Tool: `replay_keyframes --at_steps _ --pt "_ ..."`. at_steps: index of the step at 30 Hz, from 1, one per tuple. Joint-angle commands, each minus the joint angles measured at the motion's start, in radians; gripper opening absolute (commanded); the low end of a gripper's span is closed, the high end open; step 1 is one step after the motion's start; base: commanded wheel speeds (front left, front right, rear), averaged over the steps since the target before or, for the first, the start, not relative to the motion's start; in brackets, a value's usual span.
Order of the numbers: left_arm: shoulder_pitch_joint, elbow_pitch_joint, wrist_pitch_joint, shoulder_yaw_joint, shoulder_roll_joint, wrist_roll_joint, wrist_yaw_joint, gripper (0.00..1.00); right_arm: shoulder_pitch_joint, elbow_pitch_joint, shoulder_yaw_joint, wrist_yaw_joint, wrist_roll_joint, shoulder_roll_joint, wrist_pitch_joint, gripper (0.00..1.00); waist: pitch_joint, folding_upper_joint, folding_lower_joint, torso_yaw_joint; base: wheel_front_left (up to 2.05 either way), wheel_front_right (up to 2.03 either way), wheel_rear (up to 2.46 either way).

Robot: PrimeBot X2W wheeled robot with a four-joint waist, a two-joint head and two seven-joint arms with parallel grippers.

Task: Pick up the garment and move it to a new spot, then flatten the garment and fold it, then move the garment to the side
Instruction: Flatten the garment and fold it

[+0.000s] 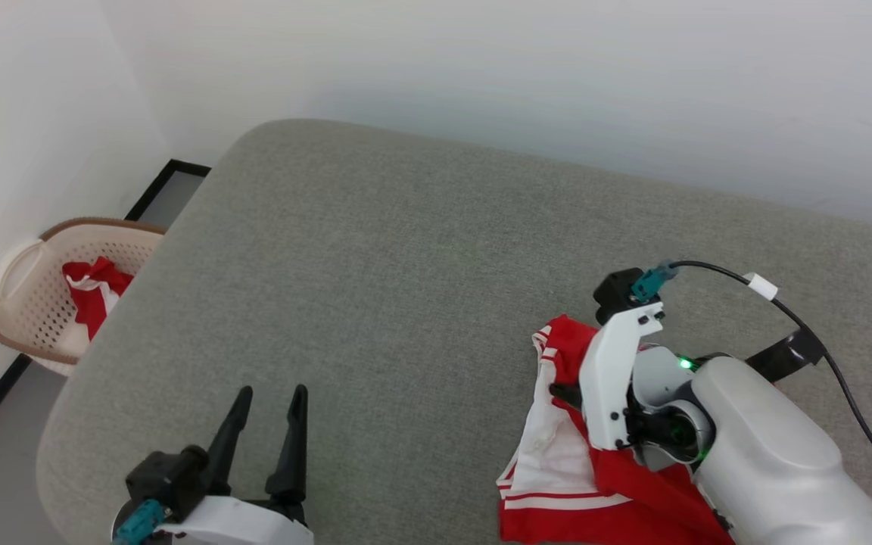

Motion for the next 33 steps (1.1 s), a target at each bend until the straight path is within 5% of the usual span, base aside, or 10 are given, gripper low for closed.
replay_keyframes --at_steps 1,2,3,17,33 --pt "-0.007 0.000 -0.001 0.008 -0.003 0.006 -0.005 1.00 -0.020 0.007 0.011 -0.001 0.010 0.009 -0.012 0.49 -0.003 0.0000 0.0000 -0.007 0.00 0.00 0.00" --pt "-0.007 0.000 -0.001 0.008 -0.003 0.006 -0.005 1.00 -0.020 0.007 0.011 -0.001 0.010 0.009 -0.012 0.49 -0.003 0.0000 0.0000 -0.007 0.00 0.00 0.00" --pt "-0.003 -0.001 -0.001 0.014 -0.003 0.014 -0.005 1.00 -0.029 0.006 0.029 -0.001 0.029 0.015 -0.019 1.00 -0.008 0.0000 0.0000 -0.017 0.00 0.00 0.00" --pt "0.048 -0.032 -0.001 0.067 0.016 0.042 0.007 1.00 -0.049 -0.142 0.107 -0.001 0.159 -0.002 -0.110 1.00 -0.060 0.0000 0.0000 -0.148 0.00 0.00 0.00" --pt "0.119 -0.094 -0.001 0.118 0.063 0.056 0.038 1.00 0.083 -0.359 0.107 -0.001 0.160 -0.235 -0.415 1.00 -0.100 0.0000 0.0000 -0.329 0.00 0.00 0.00"
